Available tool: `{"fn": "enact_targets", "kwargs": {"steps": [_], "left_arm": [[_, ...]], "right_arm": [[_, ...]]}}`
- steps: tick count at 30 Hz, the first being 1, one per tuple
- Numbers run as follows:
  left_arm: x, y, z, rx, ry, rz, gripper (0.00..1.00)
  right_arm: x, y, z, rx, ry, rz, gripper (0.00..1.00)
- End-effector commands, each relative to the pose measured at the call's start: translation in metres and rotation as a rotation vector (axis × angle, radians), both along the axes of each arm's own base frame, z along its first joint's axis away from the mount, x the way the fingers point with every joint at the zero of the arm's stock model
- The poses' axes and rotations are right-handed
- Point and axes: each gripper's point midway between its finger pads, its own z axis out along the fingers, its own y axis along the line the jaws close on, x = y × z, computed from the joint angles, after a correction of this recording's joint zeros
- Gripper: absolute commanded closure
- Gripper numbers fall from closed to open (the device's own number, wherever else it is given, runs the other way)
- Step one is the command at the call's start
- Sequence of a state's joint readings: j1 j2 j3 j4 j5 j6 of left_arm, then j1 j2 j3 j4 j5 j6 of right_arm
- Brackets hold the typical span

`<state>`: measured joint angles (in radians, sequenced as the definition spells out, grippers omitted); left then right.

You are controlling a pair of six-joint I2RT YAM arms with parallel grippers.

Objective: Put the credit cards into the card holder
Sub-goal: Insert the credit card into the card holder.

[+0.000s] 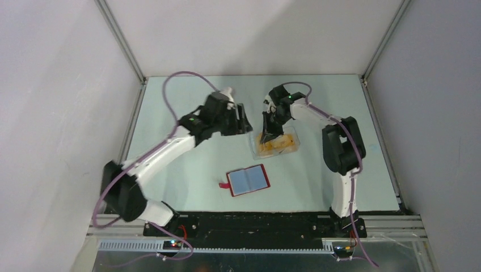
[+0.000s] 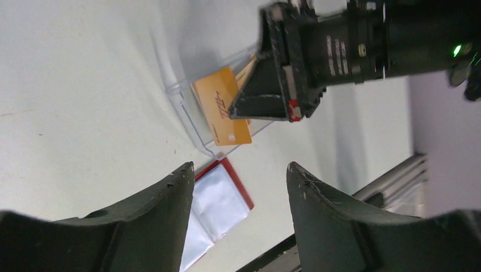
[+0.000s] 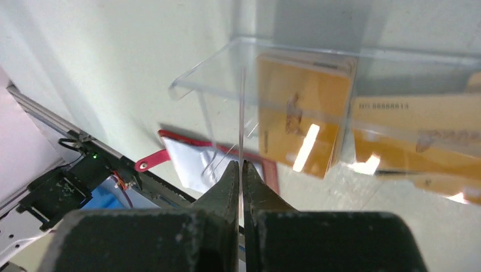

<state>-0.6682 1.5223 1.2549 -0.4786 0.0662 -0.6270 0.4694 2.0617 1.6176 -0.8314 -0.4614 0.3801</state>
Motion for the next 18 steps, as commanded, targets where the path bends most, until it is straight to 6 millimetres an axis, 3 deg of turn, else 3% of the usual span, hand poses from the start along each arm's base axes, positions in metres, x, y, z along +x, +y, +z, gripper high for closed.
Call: {"fn": "enact_targets", "kwargs": {"steps": [1, 3, 4, 5, 6, 7, 8, 9, 10, 11, 14, 18], "left_arm": [[-0.017, 0.030, 0.019, -0.124, 0.024, 0.047, 0.34], [-0.034, 0.040, 0.003, -0.138, 0.070, 0.055, 0.35], [-0.045, 0.048, -0.019, -0.126, 0.114, 0.064, 0.35], [-0.053, 0.051, -0.020, -0.148, 0.125, 0.073, 0.35], [-0.066, 0.058, -0.040, -0.133, 0.169, 0.081, 0.35], [-0.071, 0.062, -0.042, -0.147, 0.174, 0.097, 0.35], [-0.084, 0.070, -0.063, -0.125, 0.220, 0.111, 0.35], [-0.089, 0.074, -0.065, -0.137, 0.231, 0.131, 0.35], [-0.100, 0.081, -0.082, -0.116, 0.268, 0.146, 0.35], [-0.104, 0.084, -0.086, -0.119, 0.278, 0.160, 0.36], [-0.125, 0.095, -0.115, -0.092, 0.365, 0.192, 0.37], [-0.138, 0.097, -0.135, -0.069, 0.431, 0.187, 0.37]], "right_arm": [[0.013, -0.009, 0.074, 0.038, -0.248, -0.016, 1.00], [0.008, -0.014, 0.093, 0.064, -0.300, -0.019, 1.00], [0.002, -0.015, 0.103, 0.092, -0.324, -0.011, 1.00], [0.000, -0.015, 0.108, 0.113, -0.342, -0.005, 1.00], [-0.008, -0.018, 0.116, 0.141, -0.346, 0.000, 1.00], [-0.013, -0.017, 0.126, 0.176, -0.369, 0.009, 1.00], [-0.024, -0.016, 0.125, 0.215, -0.335, 0.027, 1.00], [-0.030, -0.015, 0.131, 0.239, -0.337, 0.033, 1.00], [-0.041, -0.013, 0.127, 0.265, -0.305, 0.058, 1.00], [-0.049, -0.013, 0.129, 0.286, -0.291, 0.076, 1.00], [-0.070, -0.014, 0.111, 0.291, -0.229, 0.108, 1.00], [-0.092, -0.011, 0.093, 0.325, -0.177, 0.152, 1.00]]}}
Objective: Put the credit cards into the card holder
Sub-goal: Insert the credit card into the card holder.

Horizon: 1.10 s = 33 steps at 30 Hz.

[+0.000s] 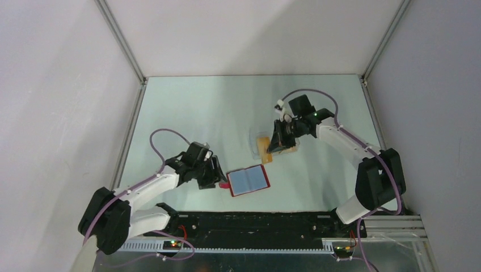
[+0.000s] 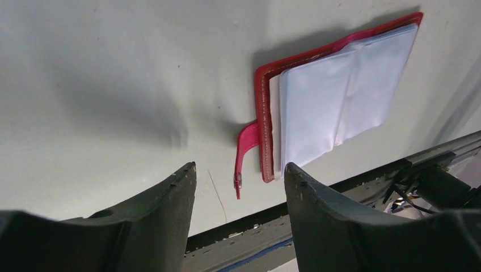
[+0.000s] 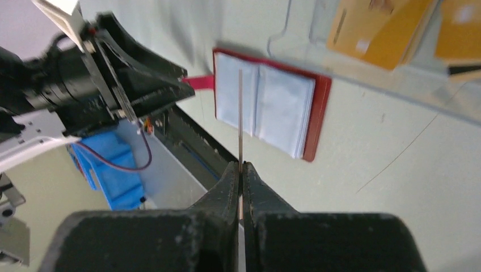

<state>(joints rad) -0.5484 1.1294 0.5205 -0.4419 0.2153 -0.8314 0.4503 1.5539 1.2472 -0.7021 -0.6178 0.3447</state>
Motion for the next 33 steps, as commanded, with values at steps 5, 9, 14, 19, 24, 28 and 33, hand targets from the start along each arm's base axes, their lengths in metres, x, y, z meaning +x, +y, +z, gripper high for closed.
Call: {"fn": "enact_targets", "kwargs": {"steps": [5, 9, 14, 19, 24, 28, 33], "left_arm": [[0.004, -0.026, -0.004, -0.097, 0.046, -0.034, 0.38], [0.012, -0.036, -0.018, -0.032, 0.070, -0.085, 0.42], [0.019, -0.037, -0.034, 0.045, 0.094, -0.125, 0.56], [0.030, -0.020, -0.040, 0.204, 0.112, -0.140, 0.65], [0.031, -0.005, -0.045, 0.312, 0.137, -0.162, 0.66], [0.032, -0.008, -0.043, 0.318, 0.130, -0.176, 0.65], [0.032, -0.014, -0.042, 0.314, 0.129, -0.205, 0.65]], "right_arm": [[-0.046, 0.015, -0.024, 0.055, 0.076, 0.163, 1.00], [-0.054, 0.020, -0.046, -0.011, 0.099, 0.199, 1.00], [-0.059, 0.018, -0.080, -0.113, 0.156, 0.215, 1.00], [-0.056, 0.019, -0.094, -0.186, 0.153, 0.228, 1.00], [-0.053, 0.017, -0.106, -0.268, 0.177, 0.228, 1.00], [-0.061, 0.019, -0.110, -0.272, 0.226, 0.240, 1.00], [-0.066, 0.033, -0.112, -0.218, 0.244, 0.275, 1.00]]}}
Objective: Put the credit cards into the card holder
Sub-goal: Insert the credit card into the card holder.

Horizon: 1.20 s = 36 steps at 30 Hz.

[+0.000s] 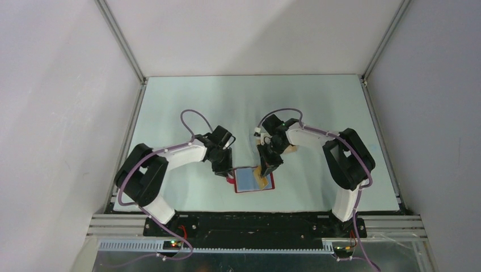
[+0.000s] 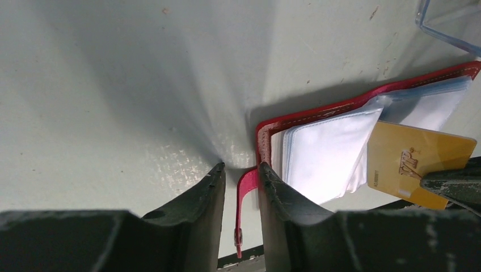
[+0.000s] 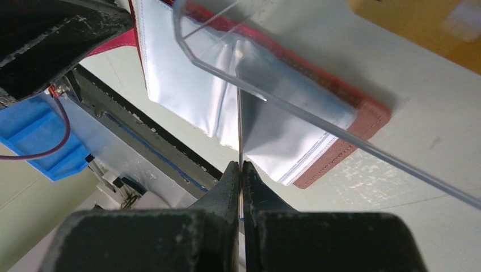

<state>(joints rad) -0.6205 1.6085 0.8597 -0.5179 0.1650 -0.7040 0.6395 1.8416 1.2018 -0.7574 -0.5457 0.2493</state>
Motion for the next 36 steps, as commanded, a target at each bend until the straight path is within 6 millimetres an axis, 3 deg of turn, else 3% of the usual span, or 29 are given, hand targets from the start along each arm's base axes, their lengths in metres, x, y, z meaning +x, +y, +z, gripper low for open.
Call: {"fn": "enact_targets", "kwargs": {"steps": [1, 14, 19, 26, 36], "left_arm": [[-0.007, 0.020, -0.015, 0.128, 0.013, -0.045, 0.65], [-0.011, 0.031, -0.001, 0.130, -0.037, -0.028, 0.59], [-0.014, 0.033, -0.006, 0.144, -0.013, -0.043, 0.60], [-0.011, 0.028, -0.003, 0.130, -0.018, -0.049, 0.61], [-0.007, 0.015, -0.001, 0.112, -0.013, -0.063, 0.58]], "right_arm": [[-0.002, 0.016, 0.006, 0.056, 0.016, 0.037, 1.00], [-0.007, 0.052, 0.026, 0.201, 0.057, 0.091, 1.00], [-0.004, 0.041, 0.007, 0.060, 0.076, 0.069, 1.00], [0.005, 0.025, 0.026, 0.018, -0.023, 0.045, 1.00], [0.000, 0.013, 0.019, 0.002, 0.010, 0.043, 1.00]]}}
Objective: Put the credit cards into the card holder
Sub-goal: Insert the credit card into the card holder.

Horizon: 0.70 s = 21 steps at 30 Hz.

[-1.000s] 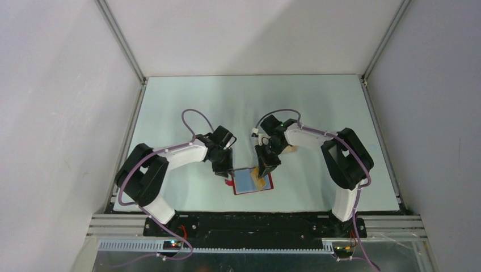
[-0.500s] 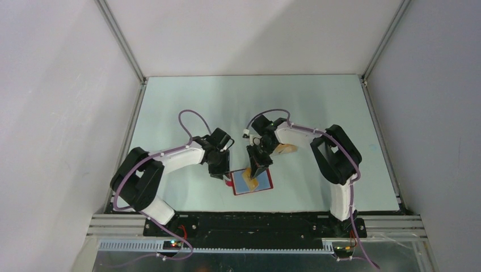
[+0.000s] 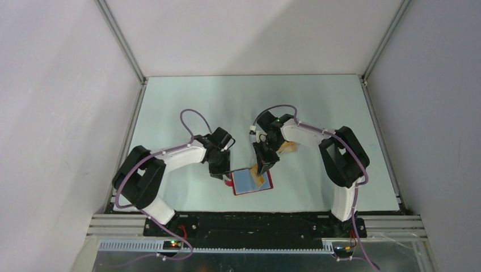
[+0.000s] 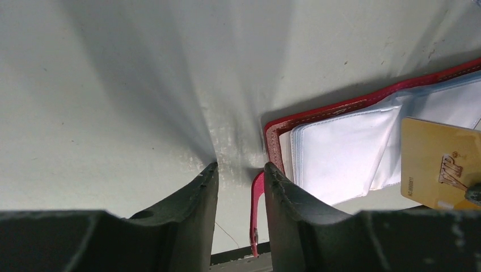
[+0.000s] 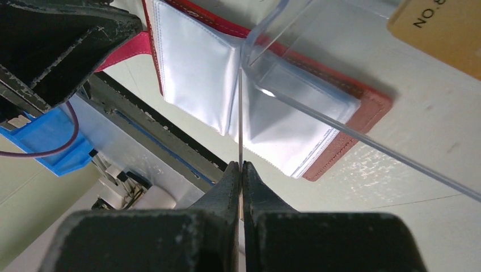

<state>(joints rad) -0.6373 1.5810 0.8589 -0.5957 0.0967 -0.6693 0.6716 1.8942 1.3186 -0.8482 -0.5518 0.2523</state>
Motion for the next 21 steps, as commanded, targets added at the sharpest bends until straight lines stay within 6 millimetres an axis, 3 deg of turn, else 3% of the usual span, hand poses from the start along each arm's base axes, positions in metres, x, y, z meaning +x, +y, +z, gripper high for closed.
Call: {"fn": "enact_targets", "kwargs": {"steps": [1, 11, 21], "left_arm": [[0.002, -0.001, -0.003, 0.027, -0.002, -0.034, 0.58], [0.001, -0.003, -0.004, 0.025, 0.006, -0.034, 0.58], [0.000, -0.005, -0.006, 0.021, 0.018, -0.039, 0.61]], "right_arm": [[-0.002, 0.000, 0.007, 0.026, -0.002, 0.016, 1.00], [-0.014, 0.020, -0.008, 0.093, 0.085, 0.053, 1.00], [-0.013, 0.040, -0.004, 0.197, 0.102, 0.065, 1.00]]}}
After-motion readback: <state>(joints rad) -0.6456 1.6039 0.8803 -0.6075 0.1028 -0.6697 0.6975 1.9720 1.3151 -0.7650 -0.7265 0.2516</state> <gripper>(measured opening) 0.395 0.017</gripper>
